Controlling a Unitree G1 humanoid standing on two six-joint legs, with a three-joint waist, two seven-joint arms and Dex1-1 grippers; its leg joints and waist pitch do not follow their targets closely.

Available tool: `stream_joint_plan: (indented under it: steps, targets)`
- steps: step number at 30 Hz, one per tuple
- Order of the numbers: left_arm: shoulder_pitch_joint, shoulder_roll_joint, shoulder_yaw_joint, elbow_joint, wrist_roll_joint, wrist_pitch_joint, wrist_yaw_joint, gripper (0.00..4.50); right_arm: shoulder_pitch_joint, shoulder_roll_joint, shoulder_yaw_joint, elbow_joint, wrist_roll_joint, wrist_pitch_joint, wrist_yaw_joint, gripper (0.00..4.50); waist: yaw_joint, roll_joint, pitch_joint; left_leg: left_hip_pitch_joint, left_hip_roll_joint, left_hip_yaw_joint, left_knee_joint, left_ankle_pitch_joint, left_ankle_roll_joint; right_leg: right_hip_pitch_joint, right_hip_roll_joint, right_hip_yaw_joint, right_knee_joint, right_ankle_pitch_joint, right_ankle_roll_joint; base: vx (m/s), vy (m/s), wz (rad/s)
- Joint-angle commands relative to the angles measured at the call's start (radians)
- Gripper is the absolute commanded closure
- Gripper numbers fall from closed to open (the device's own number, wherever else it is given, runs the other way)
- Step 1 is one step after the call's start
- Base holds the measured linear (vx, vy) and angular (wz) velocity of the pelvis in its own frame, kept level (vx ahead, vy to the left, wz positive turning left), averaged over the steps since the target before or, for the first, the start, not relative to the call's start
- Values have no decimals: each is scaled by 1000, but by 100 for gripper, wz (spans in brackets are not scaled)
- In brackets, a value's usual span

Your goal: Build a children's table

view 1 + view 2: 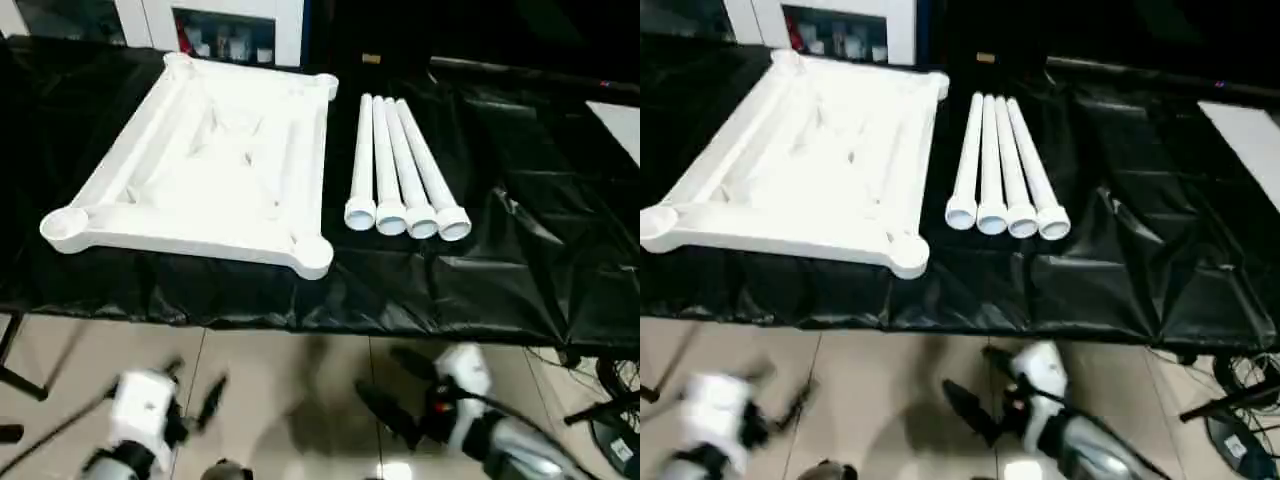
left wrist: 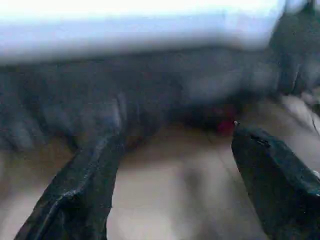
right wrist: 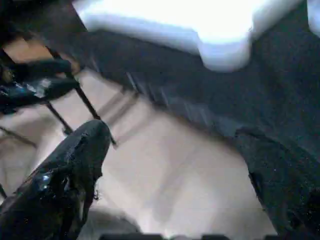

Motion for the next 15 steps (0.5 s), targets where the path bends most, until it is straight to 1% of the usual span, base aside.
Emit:
stream_joint_plan:
  steps: [1,2,3,4,5,6,7,8,9,10,11,12,13,14,15]
  targets:
    - [-19,-5,15,-88,-20,85,23,61,-15,10,-43,-72,14,47,-43,0,1,12,-28,22,79,-41,-88,-292,-6,-6,-78,49,-88,-160,-117,0,0,0]
    - [-23,-5,16,-92,-22,90,24,61,-19,13,-46,-73,13,48,-48,0,0,9,-28,21,74,-41,-85,-292,-15,-9,-74,49,-90,-178,-105,0,0,0]
    - [-117,-8,38,-135,-28,169,60,61,-112,89,-108,-72,-29,79,-169,0,-1,0,-34,21,72,-40,-83,-284,-19,-6,-74,48,-88,-180,-97,0,0,0]
    - [-160,-7,47,-143,-23,194,77,61,-158,125,-139,-65,-49,98,-231,0,-8,5,-35,41,64,-42,-86,-405,-63,-15,-70,43,-92,-343,-86,0,0,0]
    - [-202,-6,56,-144,-15,213,100,61,-201,154,-168,-55,-49,139,-298,0,-11,11,-33,62,58,-46,-84,-515,-83,-16,-64,31,-109,-498,-74,0,0,0]
    - [-241,-5,63,-136,-10,222,119,61,-235,168,-185,-38,-49,172,-342,0,-13,9,-34,66,55,-45,-82,-544,-78,-4,-57,22,-118,-538,-72,0,0,0]
    - [-277,-4,71,-123,-16,235,135,61,-265,175,-189,-20,-57,183,-369,0,-14,5,-22,67,48,-41,-84,-580,-63,10,-47,14,-136,-585,-66,0,0,0]
    - [-316,0,76,-109,-24,263,153,61,-298,173,-185,-4,-69,187,-407,0,-11,14,-24,81,45,-40,-84,-601,-61,13,-45,9,-140,-600,-66,0,0,0]
    - [-356,1,76,-90,-27,265,163,61,-336,173,-177,22,-101,195,-444,0,-13,10,-33,99,40,-41,-84,-621,-54,27,-41,2,-142,-598,-77,64,33,-12]
    - [-370,2,76,-84,-27,265,167,61,-349,172,-175,30,-113,199,-458,0,-18,13,-27,99,42,-46,-94,-621,-49,33,-40,0,-142,-572,-84,64,33,-12]
    - [-426,-5,70,-44,-7,292,178,61,-381,183,-164,51,-107,196,-479,0,-18,15,-44,93,45,-47,-101,-546,-36,59,-43,2,-132,-449,-96,82,32,-13]
    - [-426,-5,70,-44,-7,292,178,61,-381,183,-164,51,-107,196,-479,0,-20,20,-50,92,45,-47,-104,-507,-26,63,-41,2,-125,-377,-101,103,28,-6]
    - [-441,-11,66,-38,-3,312,182,61,-384,190,-163,49,-104,198,-481,0,-27,23,-61,107,50,-50,-107,-418,4,61,-33,-5,-103,-209,-115,103,28,-6]
    - [-468,-13,52,-15,21,321,187,61,-390,202,-160,53,-108,208,-486,0,-33,20,-66,112,52,-54,-105,-366,29,62,-29,-9,-90,-127,-117,129,12,1]
    - [-478,-16,42,-6,25,327,186,61,-391,208,-162,53,-108,222,-488,0,-44,29,-77,124,45,-56,-90,-246,89,62,-26,-12,-71,32,-109,151,-6,-1]
